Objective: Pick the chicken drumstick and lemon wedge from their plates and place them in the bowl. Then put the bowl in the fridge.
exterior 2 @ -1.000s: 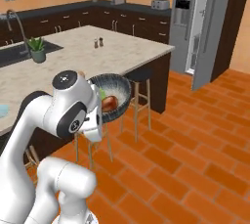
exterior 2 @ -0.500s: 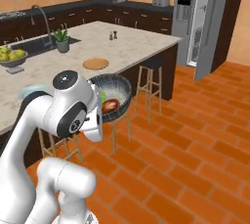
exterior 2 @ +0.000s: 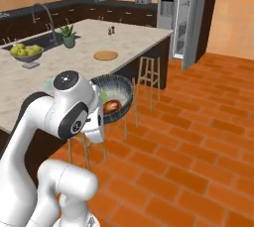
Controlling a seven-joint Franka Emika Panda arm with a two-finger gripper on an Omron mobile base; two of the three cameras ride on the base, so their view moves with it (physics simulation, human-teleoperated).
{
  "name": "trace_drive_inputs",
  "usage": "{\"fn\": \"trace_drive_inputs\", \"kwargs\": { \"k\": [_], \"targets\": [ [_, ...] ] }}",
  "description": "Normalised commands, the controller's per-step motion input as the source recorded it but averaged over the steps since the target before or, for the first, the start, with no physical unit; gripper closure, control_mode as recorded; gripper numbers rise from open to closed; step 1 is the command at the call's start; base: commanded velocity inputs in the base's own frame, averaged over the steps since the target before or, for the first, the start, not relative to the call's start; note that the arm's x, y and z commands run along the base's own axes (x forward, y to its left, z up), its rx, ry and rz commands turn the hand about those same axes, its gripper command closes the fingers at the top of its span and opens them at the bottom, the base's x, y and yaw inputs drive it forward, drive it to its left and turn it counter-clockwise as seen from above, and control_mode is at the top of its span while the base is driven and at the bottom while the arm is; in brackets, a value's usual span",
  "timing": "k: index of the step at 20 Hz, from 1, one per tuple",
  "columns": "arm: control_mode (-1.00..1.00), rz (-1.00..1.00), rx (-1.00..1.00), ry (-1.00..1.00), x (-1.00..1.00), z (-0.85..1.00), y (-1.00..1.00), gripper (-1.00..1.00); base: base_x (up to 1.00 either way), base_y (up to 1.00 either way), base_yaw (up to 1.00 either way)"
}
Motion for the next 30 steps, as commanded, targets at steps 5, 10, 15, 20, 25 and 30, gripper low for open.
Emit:
{"fn": "trace_drive_inputs", "kwargs": {
  "k": [5,10,15,20,25,30],
  "targets": [
    [1.00,0.00,0.00,0.00,0.00,0.00,0.00,1.00,-0.24,1.00,-0.19],
    [1.00,0.00,0.00,0.00,0.00,0.00,0.00,1.00,-0.03,1.00,-0.12],
    [1.00,0.00,0.00,0.00,0.00,0.00,0.00,1.00,-0.04,1.00,-0.14],
    [1.00,0.00,0.00,0.00,0.00,0.00,0.00,1.00,-0.55,1.00,-0.16],
    [1.00,0.00,0.00,0.00,0.00,0.00,0.00,1.00,-0.55,1.00,-0.18],
    [1.00,0.00,0.00,0.00,0.00,0.00,0.00,1.00,-0.02,1.00,-0.18]
  ]
}}
